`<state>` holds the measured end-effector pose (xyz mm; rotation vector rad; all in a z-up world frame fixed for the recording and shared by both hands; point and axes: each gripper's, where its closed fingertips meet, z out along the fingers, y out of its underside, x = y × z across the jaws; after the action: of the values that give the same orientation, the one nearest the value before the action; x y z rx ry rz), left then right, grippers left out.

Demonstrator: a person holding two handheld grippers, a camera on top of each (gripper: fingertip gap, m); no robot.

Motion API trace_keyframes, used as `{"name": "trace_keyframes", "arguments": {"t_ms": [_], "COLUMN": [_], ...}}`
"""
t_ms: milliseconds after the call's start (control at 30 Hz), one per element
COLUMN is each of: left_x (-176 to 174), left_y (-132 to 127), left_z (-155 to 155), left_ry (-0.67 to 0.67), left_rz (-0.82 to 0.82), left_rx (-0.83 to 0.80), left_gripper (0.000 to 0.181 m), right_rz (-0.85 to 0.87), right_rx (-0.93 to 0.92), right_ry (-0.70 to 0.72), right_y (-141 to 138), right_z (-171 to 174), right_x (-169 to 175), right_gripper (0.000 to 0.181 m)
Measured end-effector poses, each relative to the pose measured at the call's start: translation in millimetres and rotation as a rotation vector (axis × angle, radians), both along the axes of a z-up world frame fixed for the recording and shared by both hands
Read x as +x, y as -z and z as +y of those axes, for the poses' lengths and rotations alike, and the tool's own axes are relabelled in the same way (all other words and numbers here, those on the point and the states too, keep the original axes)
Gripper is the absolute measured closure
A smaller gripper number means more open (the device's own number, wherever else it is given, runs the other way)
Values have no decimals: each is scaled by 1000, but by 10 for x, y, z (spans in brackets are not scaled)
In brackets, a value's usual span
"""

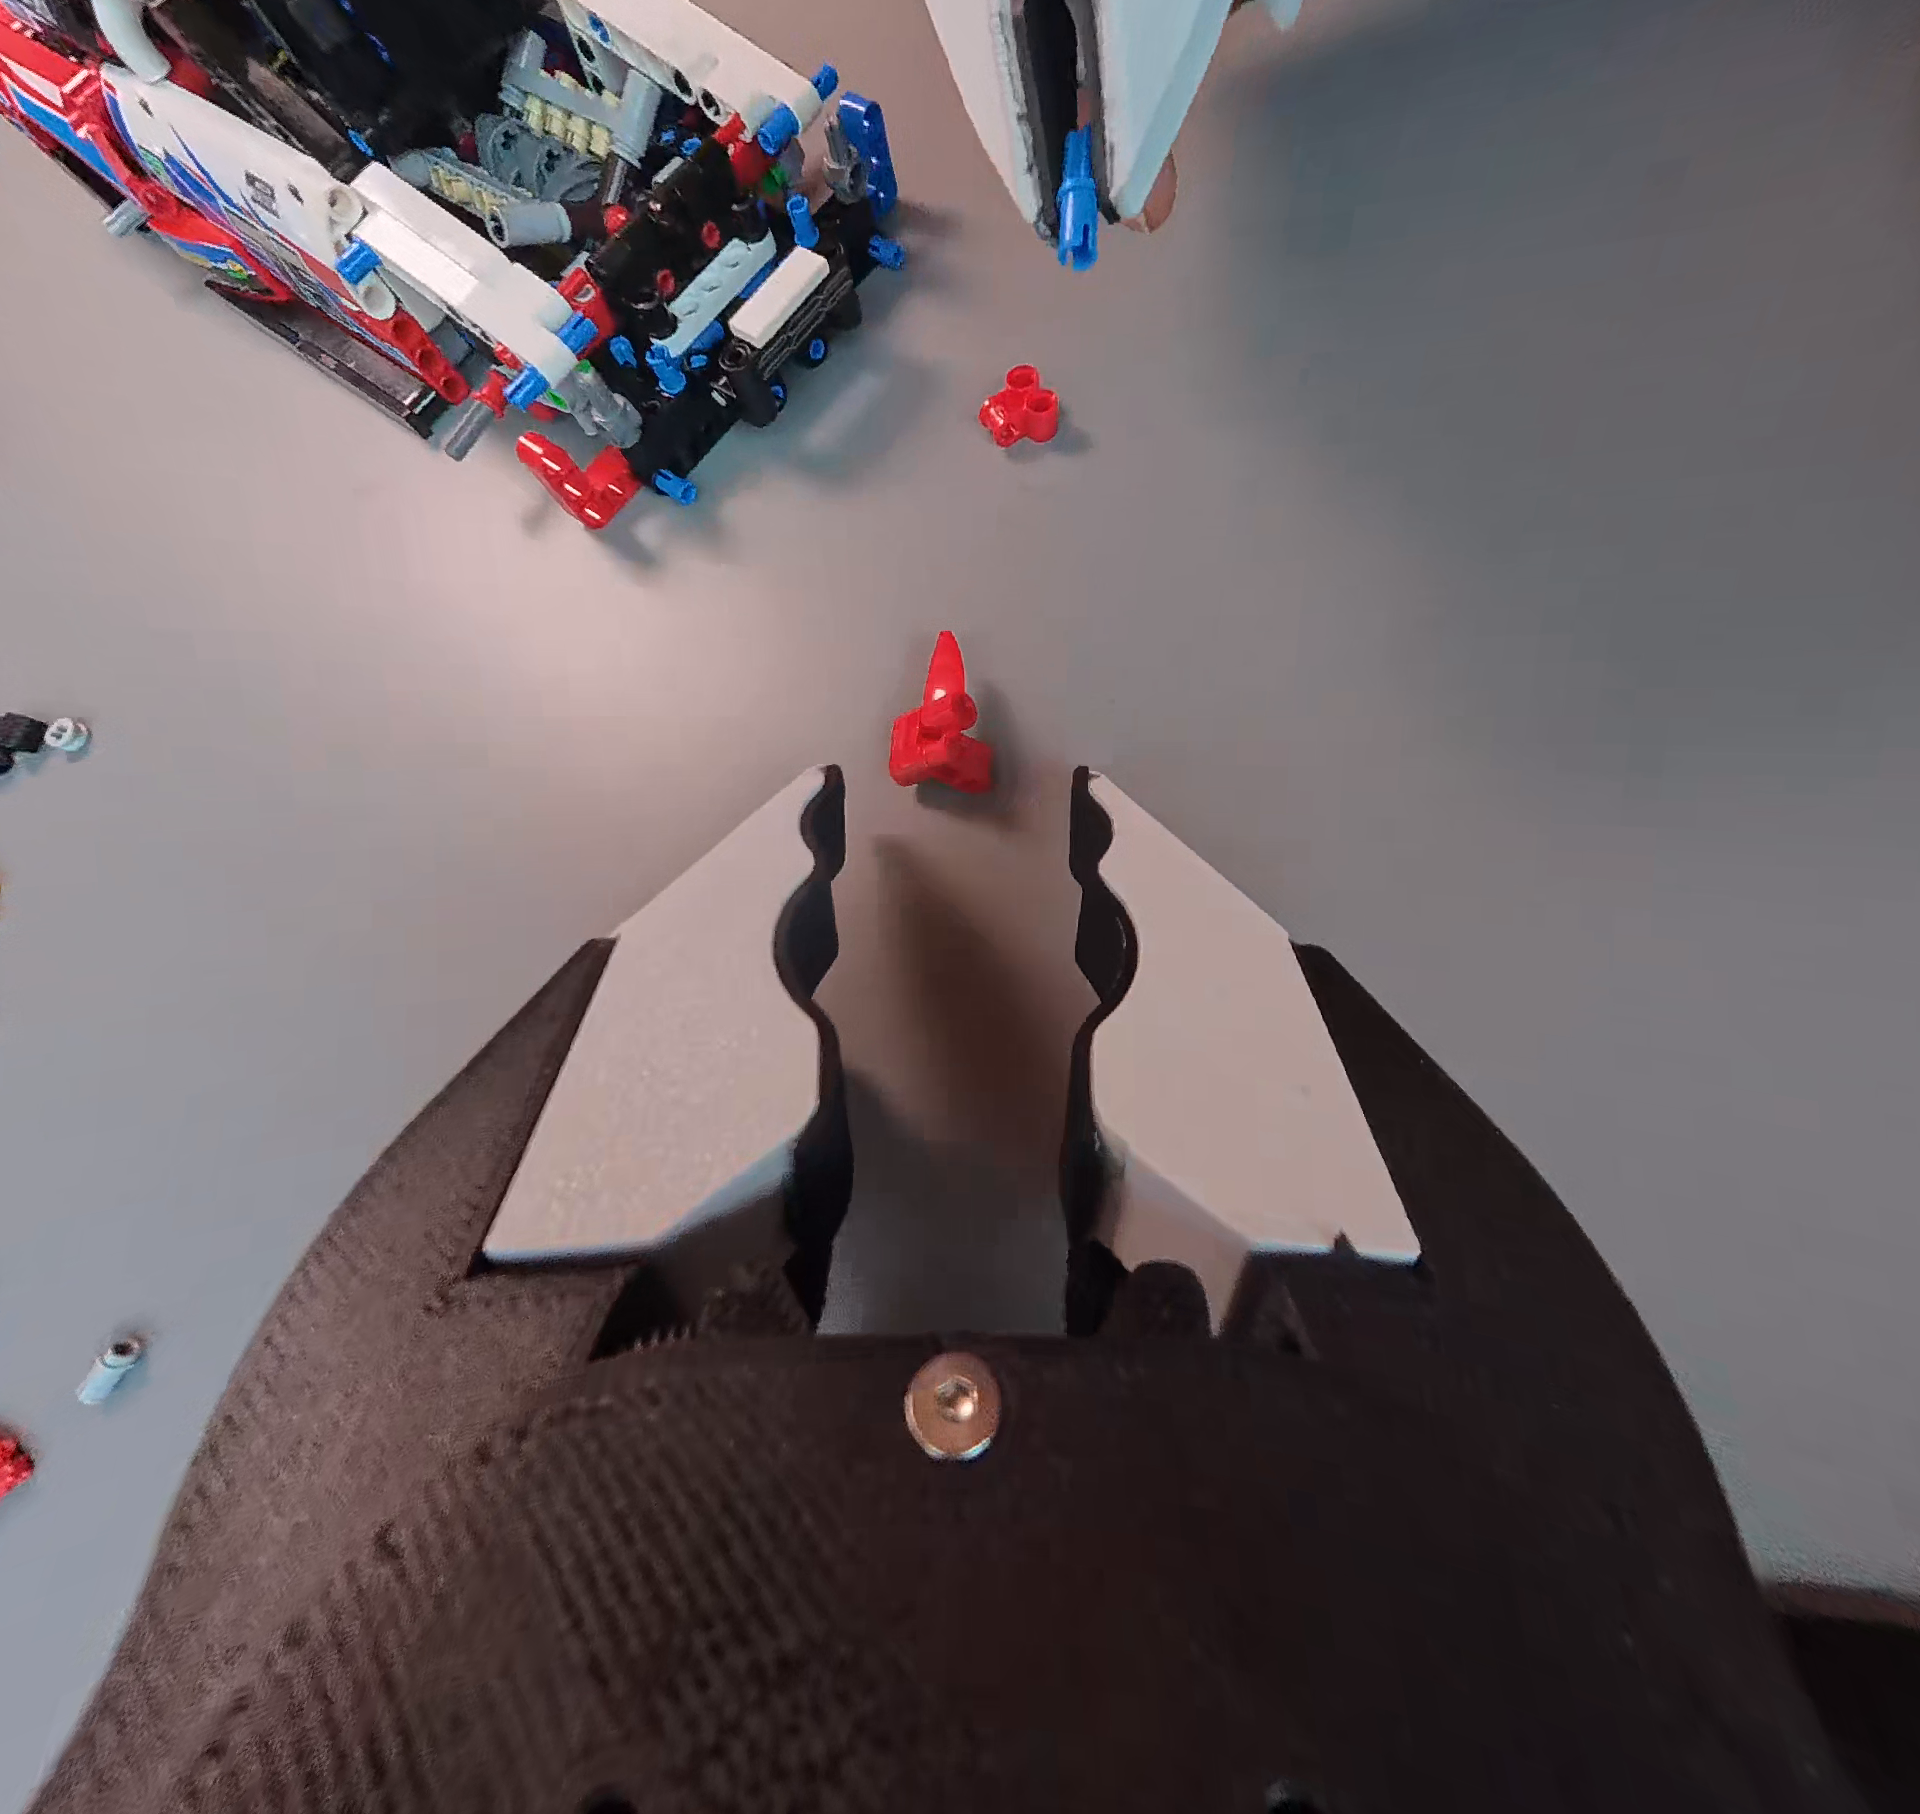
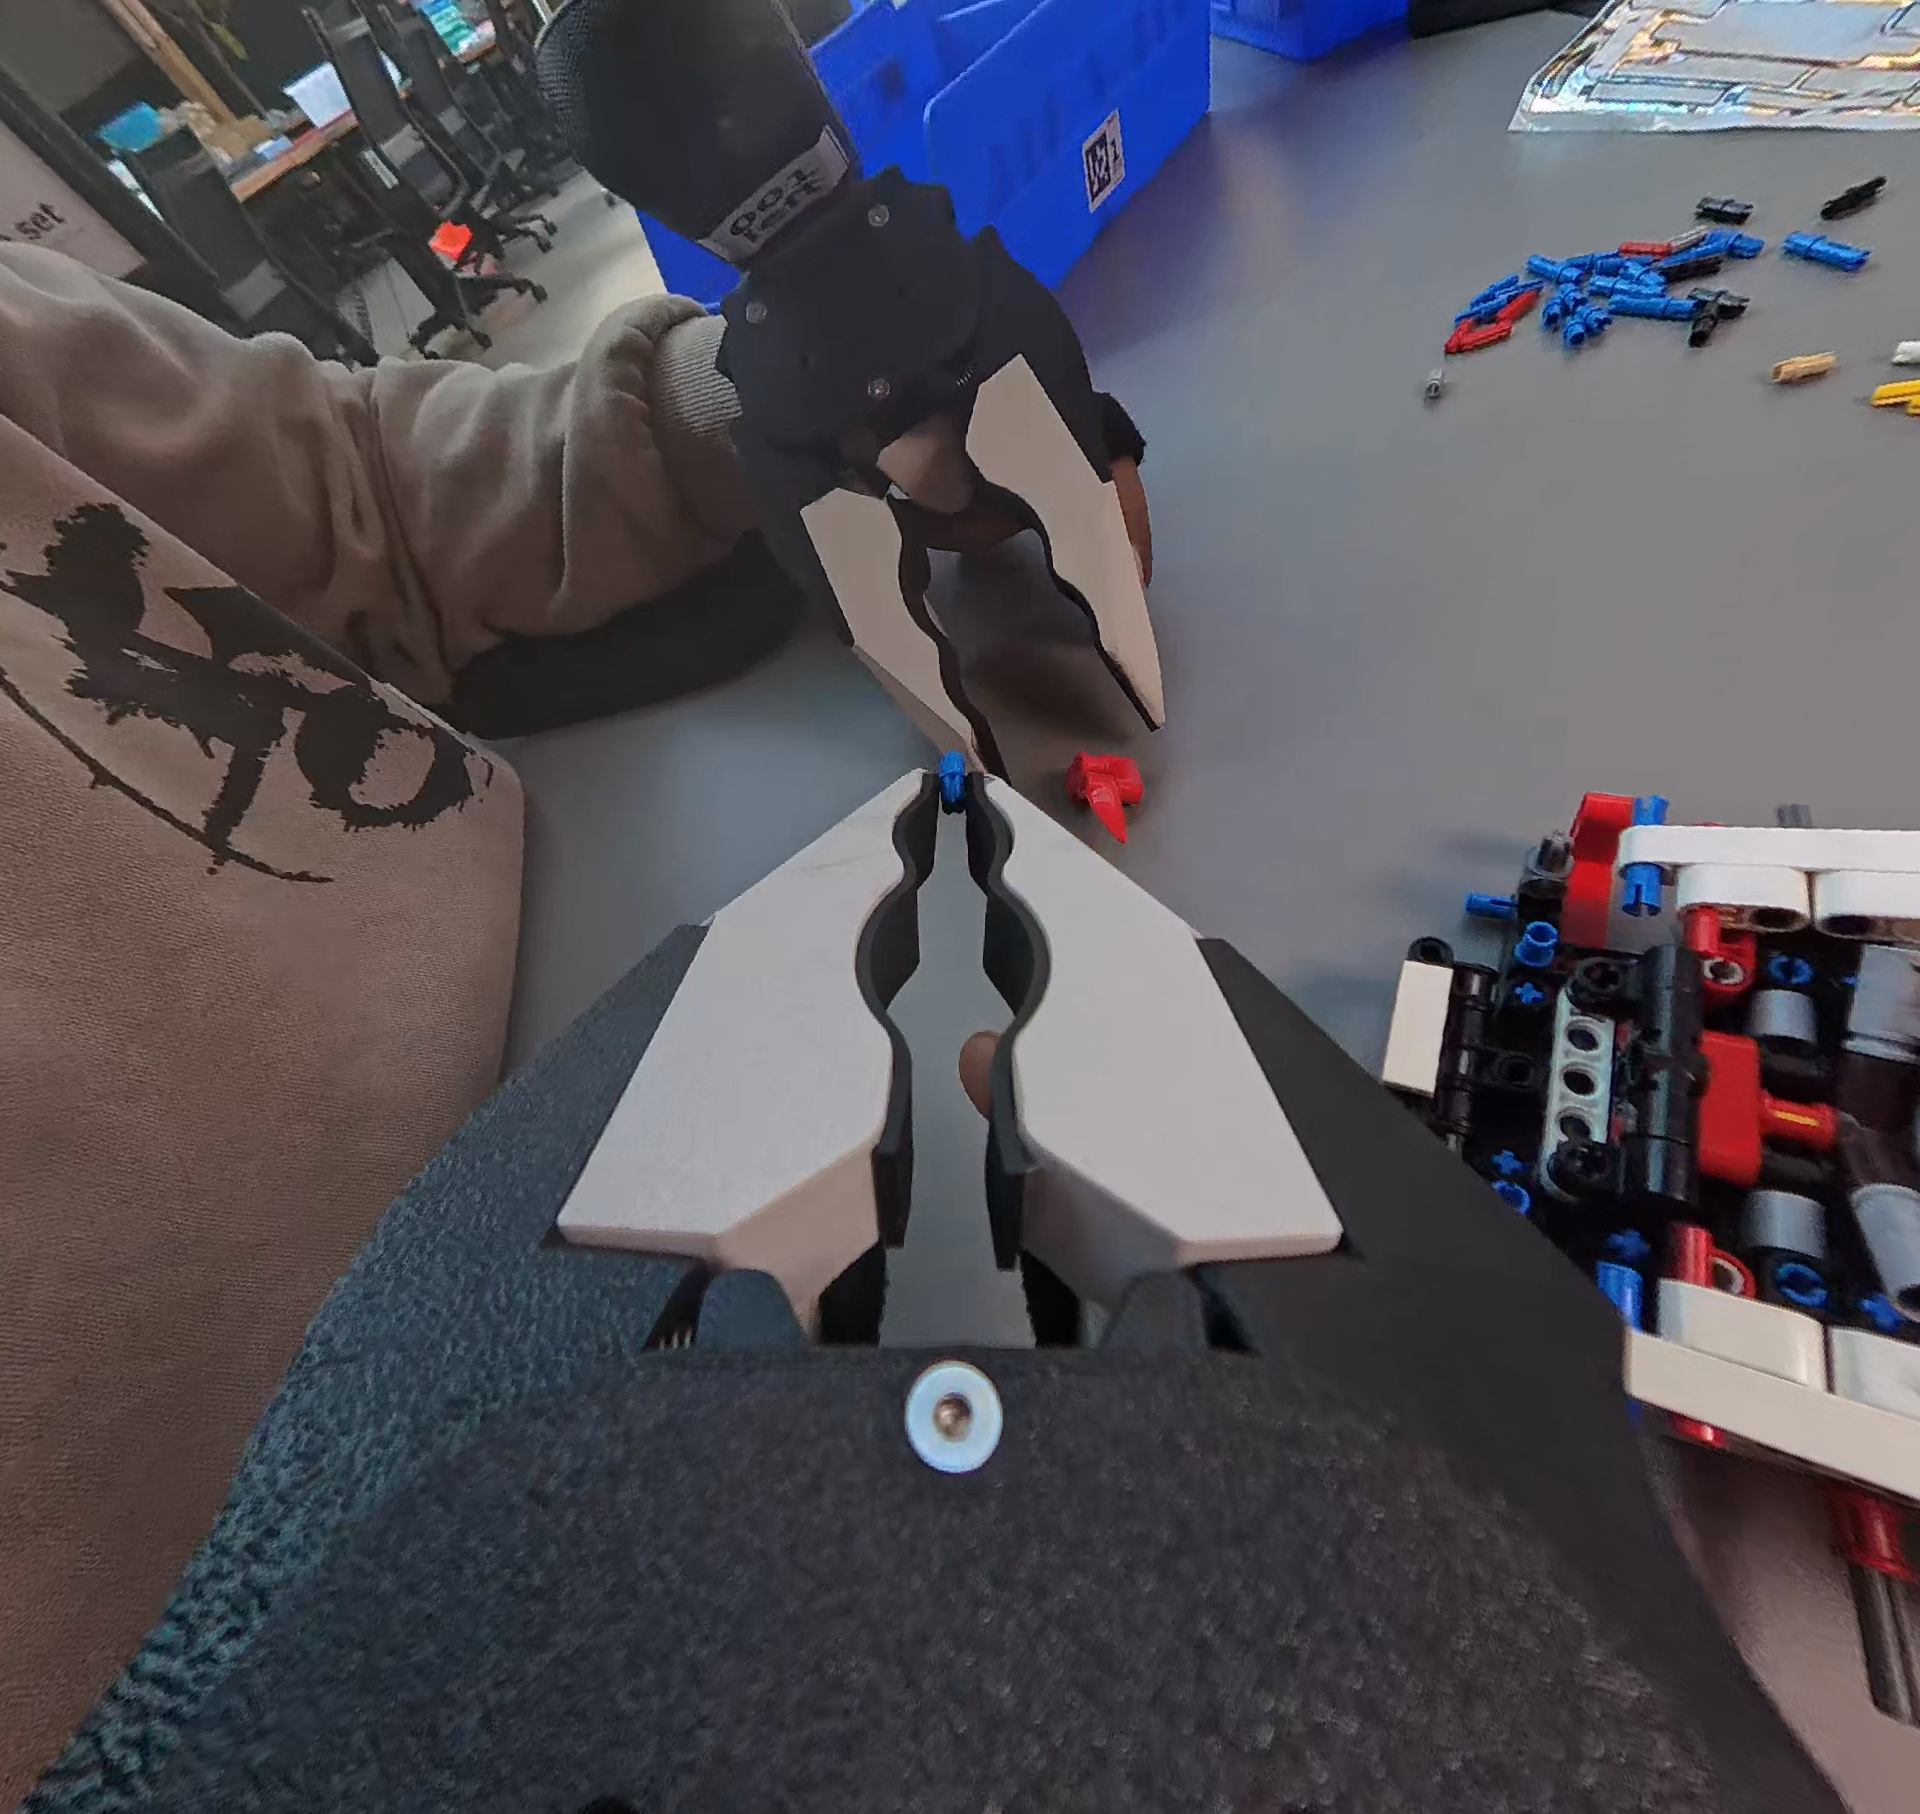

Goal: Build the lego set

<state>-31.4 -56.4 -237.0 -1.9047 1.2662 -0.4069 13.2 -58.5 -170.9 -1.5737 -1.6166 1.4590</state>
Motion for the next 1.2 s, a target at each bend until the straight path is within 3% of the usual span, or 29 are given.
{"name": "trace_keyframes", "arguments": {"t_ms": [267,567,667,833,1200], "left_x": [50,53,144,307,416], "left_y": [-6,12,-69,-516,-662], "left_z": [34,107,103,13,16], "left_ry": [80,65,38,42,-4], "left_rz": [78,117,-21,-374,-387], "left_rx": [86,110,60,0,89], "left_gripper": [149,166,167,167,168], "right_rz": [-12,-17,-17,-11,-7], "right_rx": [-87,-127,-102,-108,-207], "right_ry": [8,10,15,4,14], "right_y": [10,23,34,4,-17], "right_z": [21,32,44,12,-12], "right_x": [-4,-6,-6,-1,-33], "right_gripper": [179,179,179,179,180]}}
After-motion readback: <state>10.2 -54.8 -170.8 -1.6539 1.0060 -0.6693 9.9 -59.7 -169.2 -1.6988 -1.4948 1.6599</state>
